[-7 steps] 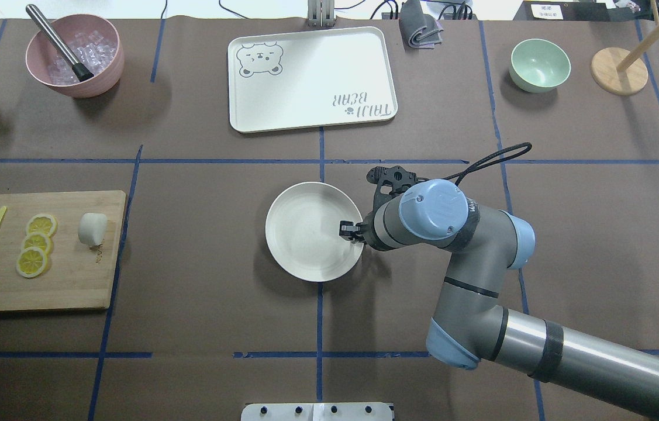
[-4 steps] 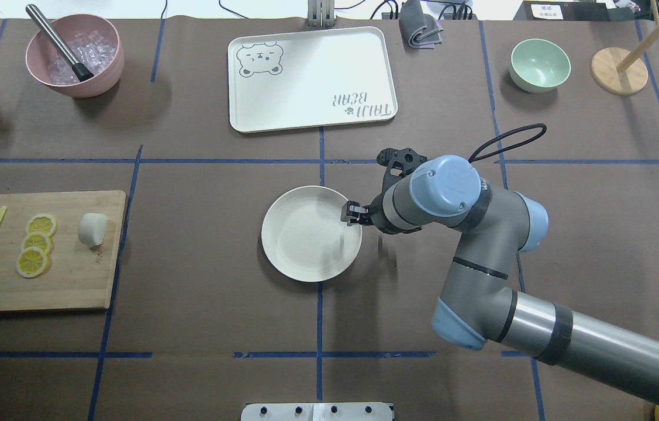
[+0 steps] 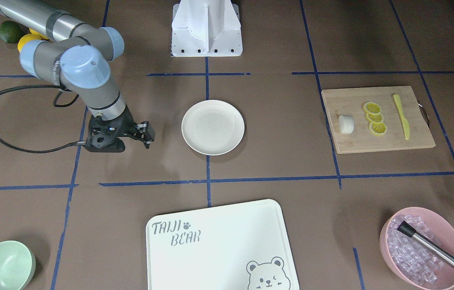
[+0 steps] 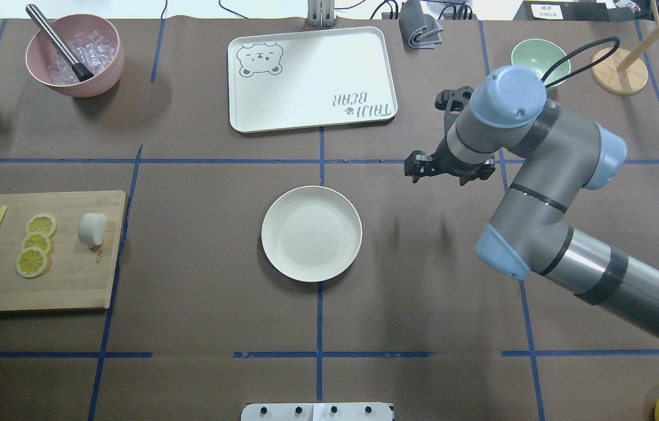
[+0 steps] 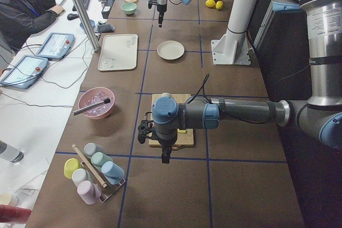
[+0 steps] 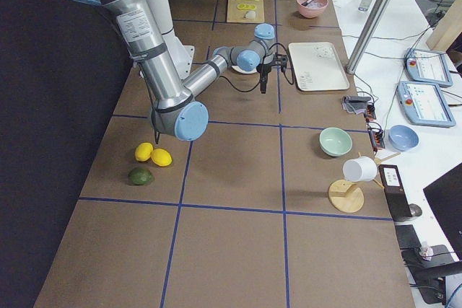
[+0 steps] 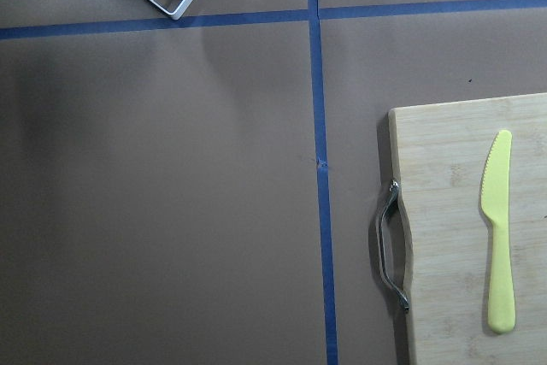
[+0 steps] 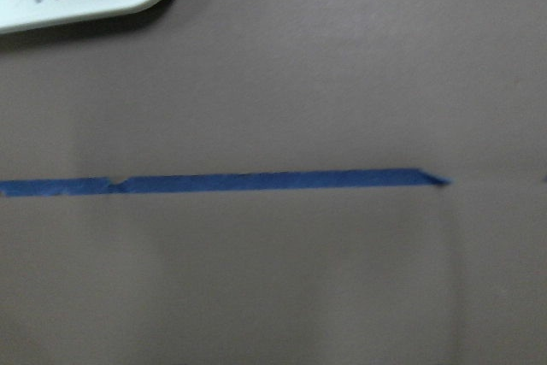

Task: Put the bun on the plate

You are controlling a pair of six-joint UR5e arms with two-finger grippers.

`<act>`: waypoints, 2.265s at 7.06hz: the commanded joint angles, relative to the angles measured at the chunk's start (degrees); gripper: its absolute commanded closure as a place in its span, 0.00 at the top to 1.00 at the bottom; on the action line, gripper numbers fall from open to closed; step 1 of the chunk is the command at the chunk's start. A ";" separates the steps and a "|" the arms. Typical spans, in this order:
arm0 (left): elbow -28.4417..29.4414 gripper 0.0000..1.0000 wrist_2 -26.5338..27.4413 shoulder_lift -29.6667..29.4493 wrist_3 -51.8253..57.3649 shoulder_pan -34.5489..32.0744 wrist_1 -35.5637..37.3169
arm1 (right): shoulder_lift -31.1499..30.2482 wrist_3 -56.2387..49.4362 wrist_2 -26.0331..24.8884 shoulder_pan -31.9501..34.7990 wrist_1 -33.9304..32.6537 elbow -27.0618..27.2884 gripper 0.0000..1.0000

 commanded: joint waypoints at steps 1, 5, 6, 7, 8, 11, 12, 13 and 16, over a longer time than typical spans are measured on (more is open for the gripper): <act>-0.01 1.00 0.02 -0.69 -0.49 0.65 -0.33 | -8.30 -18.65 6.59 10.84 -2.47 2.62 1.00; 2.78 1.00 0.02 -10.07 -0.66 2.48 -3.85 | -27.56 -55.91 11.62 30.78 -1.94 4.57 1.00; 3.93 1.00 -0.07 -10.28 -0.32 2.59 -4.63 | -31.95 -58.33 11.71 35.79 -1.94 4.48 1.00; 3.51 1.00 -0.25 -10.28 -0.31 2.67 -6.81 | -35.65 -59.92 11.97 39.50 -1.50 4.83 1.00; 2.72 1.00 -0.68 -10.02 -0.75 5.63 -14.49 | -37.69 -59.42 15.54 40.67 -1.41 5.88 1.00; -1.57 1.00 0.89 -13.08 -33.42 26.44 -16.68 | -37.45 -59.06 16.81 40.68 -1.41 5.97 1.00; -4.47 1.00 7.51 -14.13 -43.98 33.02 -16.59 | -37.45 -59.06 16.81 40.68 -1.41 6.06 1.00; -3.97 1.00 11.66 -15.36 -49.04 38.04 -18.24 | -37.36 -59.06 16.81 40.68 -1.41 5.89 1.00; 2.69 1.00 13.19 -16.96 -51.73 42.39 -25.45 | -37.01 -59.15 16.81 40.68 -1.41 5.62 1.00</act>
